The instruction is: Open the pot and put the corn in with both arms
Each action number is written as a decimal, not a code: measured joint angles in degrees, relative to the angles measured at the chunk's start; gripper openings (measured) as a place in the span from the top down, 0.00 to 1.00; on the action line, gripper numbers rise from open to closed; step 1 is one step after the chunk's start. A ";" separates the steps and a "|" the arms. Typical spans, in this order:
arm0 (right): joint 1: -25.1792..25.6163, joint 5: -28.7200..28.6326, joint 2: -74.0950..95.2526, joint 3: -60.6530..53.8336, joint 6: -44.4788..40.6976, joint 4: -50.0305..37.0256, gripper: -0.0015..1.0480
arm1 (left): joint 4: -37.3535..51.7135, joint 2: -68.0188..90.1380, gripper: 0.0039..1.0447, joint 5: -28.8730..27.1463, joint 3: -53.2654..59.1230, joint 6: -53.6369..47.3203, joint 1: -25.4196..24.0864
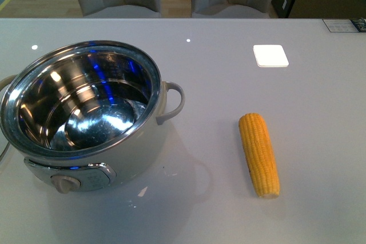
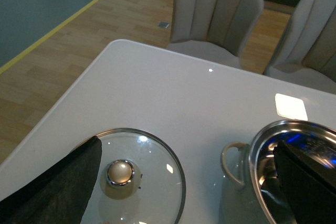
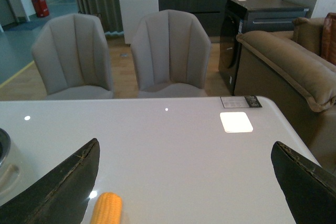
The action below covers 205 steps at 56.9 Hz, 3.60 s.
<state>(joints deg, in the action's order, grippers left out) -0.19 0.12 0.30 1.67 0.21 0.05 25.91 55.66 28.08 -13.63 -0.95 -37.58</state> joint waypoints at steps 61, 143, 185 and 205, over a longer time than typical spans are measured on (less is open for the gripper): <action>0.00 0.00 0.00 0.00 0.00 0.00 0.08 | -27.47 -27.89 0.06 7.76 4.31 -6.69 17.40; 0.00 0.00 -0.02 0.00 0.00 0.02 0.08 | -25.83 -55.30 0.87 -28.09 12.87 0.85 37.44; -18.01 15.30 52.11 13.57 16.52 4.94 0.08 | -25.83 -55.36 0.06 -28.09 12.87 0.83 37.44; -19.32 10.58 91.49 33.14 18.49 -5.11 0.08 | -25.83 -55.36 0.06 -28.09 12.87 0.83 37.44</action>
<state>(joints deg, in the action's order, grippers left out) -19.51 10.70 91.79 34.81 18.70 -5.06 0.08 0.30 -0.01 -0.75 -0.12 -0.14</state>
